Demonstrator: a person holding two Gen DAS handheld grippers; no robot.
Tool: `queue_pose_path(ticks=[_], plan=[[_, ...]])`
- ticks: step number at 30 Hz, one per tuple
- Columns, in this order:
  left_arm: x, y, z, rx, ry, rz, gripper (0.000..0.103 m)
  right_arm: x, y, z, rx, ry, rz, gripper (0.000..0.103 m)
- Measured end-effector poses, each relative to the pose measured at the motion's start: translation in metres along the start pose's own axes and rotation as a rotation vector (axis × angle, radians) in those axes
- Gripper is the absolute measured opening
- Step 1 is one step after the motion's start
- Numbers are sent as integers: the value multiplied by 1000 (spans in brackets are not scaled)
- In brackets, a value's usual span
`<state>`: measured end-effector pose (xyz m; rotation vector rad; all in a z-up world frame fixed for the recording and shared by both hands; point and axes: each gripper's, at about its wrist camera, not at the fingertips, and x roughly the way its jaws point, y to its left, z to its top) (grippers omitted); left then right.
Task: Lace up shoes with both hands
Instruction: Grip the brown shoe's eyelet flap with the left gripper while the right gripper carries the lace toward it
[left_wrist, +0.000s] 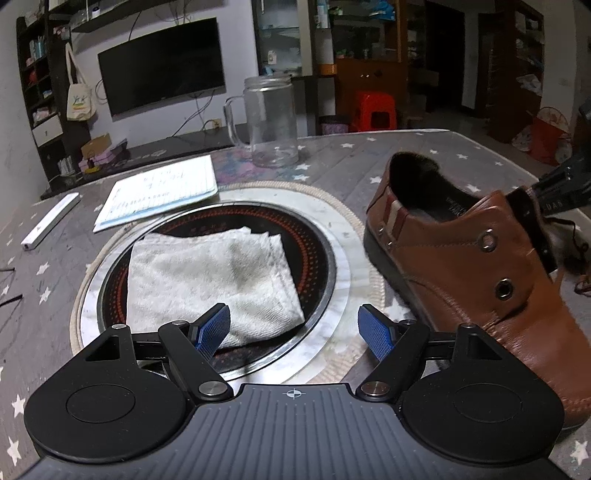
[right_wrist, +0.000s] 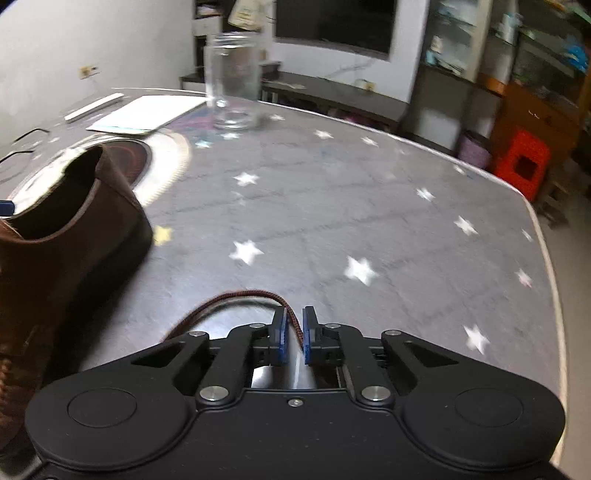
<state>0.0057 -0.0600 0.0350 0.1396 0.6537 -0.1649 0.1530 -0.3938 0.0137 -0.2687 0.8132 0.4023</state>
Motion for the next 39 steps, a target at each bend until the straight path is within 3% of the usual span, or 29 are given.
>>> queue_pose_path(ticks=[11,12,16,17,27,33,36,39], plan=[[-8,-4,2,15,-18,-12,79,-36,13,-26,-66,159,-29,12],[-9,-5,3,18,-18,-16,79,-40,14,-28,-82,169,-31,16],[-10,-9,4,27,-17,-29,79,-52,22,-34,-193,180,-57,62],[-10,-10,4,30,-16,-33,79,-54,24,-35,-221,186,-51,64],[-18,-21,10,79,-23,-84,79,-44,50,-23,-394,79,124,64],[-28,-33,16,146,-45,-145,79,-29,47,-10,-387,69,258,63],[-33,-40,16,188,-60,-164,79,-25,43,-7,-354,84,327,46],[-38,-47,16,222,-72,-179,79,-28,46,-9,-357,86,344,29]])
